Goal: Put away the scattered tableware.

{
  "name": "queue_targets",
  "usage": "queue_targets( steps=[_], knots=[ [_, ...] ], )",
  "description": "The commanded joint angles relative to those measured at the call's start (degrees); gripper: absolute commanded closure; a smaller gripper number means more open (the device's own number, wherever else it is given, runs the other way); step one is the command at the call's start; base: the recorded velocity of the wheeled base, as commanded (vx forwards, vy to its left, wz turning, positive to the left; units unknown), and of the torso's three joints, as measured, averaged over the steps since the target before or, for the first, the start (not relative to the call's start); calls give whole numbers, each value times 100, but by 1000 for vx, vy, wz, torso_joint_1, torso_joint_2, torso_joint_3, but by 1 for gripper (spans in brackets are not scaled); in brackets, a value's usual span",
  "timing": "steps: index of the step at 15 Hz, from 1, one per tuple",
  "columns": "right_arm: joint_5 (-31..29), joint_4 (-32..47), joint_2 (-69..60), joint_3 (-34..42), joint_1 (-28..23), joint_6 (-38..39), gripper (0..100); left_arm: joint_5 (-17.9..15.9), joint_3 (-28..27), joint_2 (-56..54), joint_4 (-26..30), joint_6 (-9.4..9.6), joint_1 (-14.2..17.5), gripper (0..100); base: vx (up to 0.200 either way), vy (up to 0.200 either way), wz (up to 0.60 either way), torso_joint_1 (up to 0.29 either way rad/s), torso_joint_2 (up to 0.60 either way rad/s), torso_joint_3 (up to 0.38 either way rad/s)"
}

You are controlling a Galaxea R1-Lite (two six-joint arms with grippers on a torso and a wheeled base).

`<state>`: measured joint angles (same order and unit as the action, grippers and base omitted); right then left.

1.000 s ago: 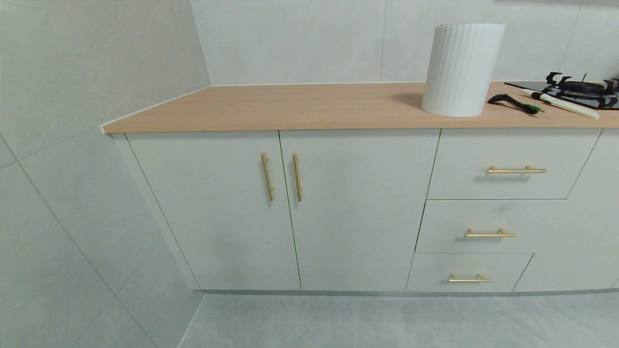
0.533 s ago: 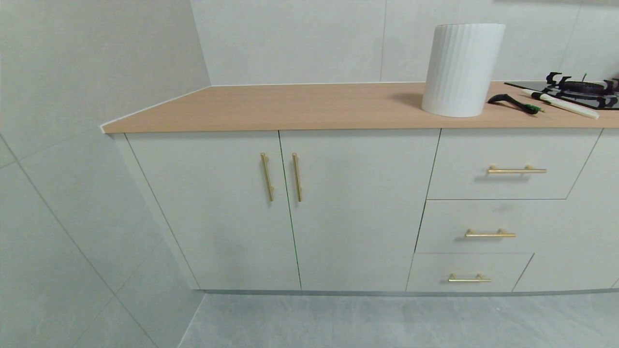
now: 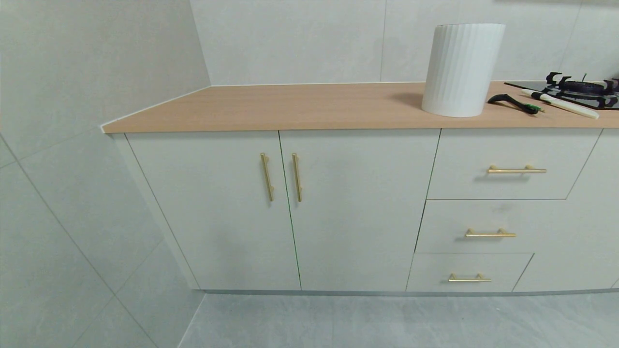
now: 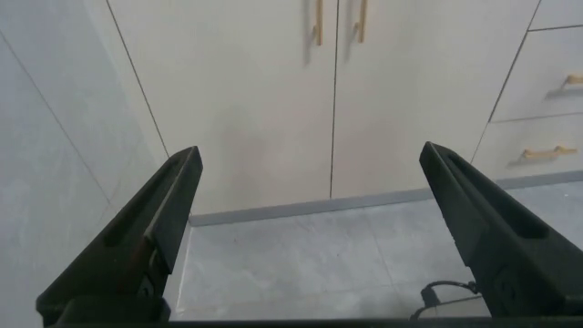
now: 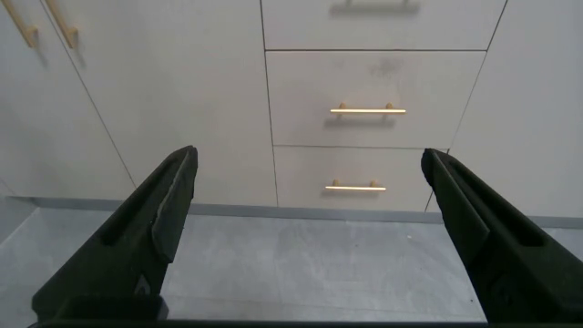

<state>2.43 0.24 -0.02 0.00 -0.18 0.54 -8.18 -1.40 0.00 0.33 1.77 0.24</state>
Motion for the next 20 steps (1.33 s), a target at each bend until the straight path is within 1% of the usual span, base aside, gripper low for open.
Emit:
queue_targets(
  steps=[1, 2, 3, 4, 5, 6, 8, 12, 15, 20],
  knots=[
    [4, 2, 11, 0, 1, -1, 0, 80, 0, 9, -15, 8, 2, 0, 0, 0, 0, 0, 0, 0],
    [4, 2, 11, 0, 1, -1, 0, 633, 105, 0, -130, 122, 2, 0, 0, 0, 0, 0, 0, 0],
    [4, 2, 11, 0, 1, -1, 0, 967, 140, 0, -86, 113, 2, 0, 0, 0, 0, 0, 0, 0],
    [4, 2, 11, 0, 1, 8, 0, 765, 140, 9, -24, 148, 2, 0, 0, 0, 0, 0, 0, 0],
    [4, 2, 11, 0, 1, -1, 0, 669, 140, 9, -15, 210, 2, 0, 0, 0, 0, 0, 0, 0],
    [4, 2, 11, 0, 1, -1, 0, 633, 140, 9, -15, 271, 2, 0, 0, 0, 0, 0, 0, 0],
    [4, 2, 11, 0, 1, -1, 0, 633, 140, 9, -7, 263, 2, 0, 0, 0, 0, 0, 0, 0],
    [4, 2, 11, 0, 1, -1, 0, 642, 140, 9, -7, 280, 2, 0, 0, -200, 0, 0, 2, 4],
    [4, 2, 11, 0, 1, 8, 0, 642, 140, 9, -15, 245, 2, 0, 0, -200, 0, 2, 2, 1],
    [4, 2, 11, 0, 1, 8, 0, 633, 140, 0, -15, 245, 2, 0, 0, -200, 0, 1, 1, 3]
  ],
)
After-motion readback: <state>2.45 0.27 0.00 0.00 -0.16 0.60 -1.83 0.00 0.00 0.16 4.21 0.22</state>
